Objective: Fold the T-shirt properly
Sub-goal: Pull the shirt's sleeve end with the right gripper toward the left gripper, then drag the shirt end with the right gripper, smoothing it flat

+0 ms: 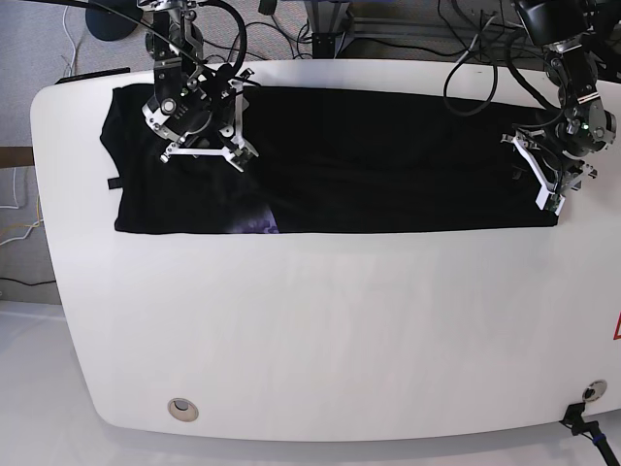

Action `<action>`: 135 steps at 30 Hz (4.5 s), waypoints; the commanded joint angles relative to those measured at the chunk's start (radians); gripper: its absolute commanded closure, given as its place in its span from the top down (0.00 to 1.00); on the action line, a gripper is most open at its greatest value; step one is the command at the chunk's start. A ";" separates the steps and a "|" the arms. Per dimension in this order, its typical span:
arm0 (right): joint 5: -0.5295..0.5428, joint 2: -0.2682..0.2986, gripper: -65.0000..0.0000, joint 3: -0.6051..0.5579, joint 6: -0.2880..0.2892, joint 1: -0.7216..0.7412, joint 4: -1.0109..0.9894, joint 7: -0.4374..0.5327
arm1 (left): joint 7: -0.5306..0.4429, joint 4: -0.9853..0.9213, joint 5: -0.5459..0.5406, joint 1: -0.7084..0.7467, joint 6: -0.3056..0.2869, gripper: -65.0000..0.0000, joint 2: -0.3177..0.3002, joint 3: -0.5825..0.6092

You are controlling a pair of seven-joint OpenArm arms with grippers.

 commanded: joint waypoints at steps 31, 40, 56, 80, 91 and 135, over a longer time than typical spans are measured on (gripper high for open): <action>0.026 0.041 0.53 0.217 0.002 0.266 -0.254 0.361 | 0.017 0.006 0.014 -0.003 -0.005 0.55 -0.008 0.000; 0.026 -0.083 0.53 0.105 0.002 0.187 0.038 0.016 | 0.017 0.006 0.014 -0.003 -0.005 0.55 -0.008 0.000; 0.020 -0.087 0.54 0.143 0.002 0.348 -0.070 0.056 | -0.001 0.006 0.014 -0.024 -0.005 0.55 -0.010 0.002; -0.054 -0.060 0.53 0.229 0.002 0.381 -0.245 0.231 | -0.001 0.006 0.014 -0.023 -0.005 0.55 -0.008 0.000; -0.125 -0.035 0.53 0.231 0.002 0.334 -0.366 0.383 | -0.001 0.006 0.014 -0.023 -0.005 0.55 -0.010 0.000; -0.123 -0.141 0.54 -0.023 0.002 0.179 0.012 0.114 | -0.003 -0.043 0.011 -0.027 -0.005 0.55 -0.011 0.043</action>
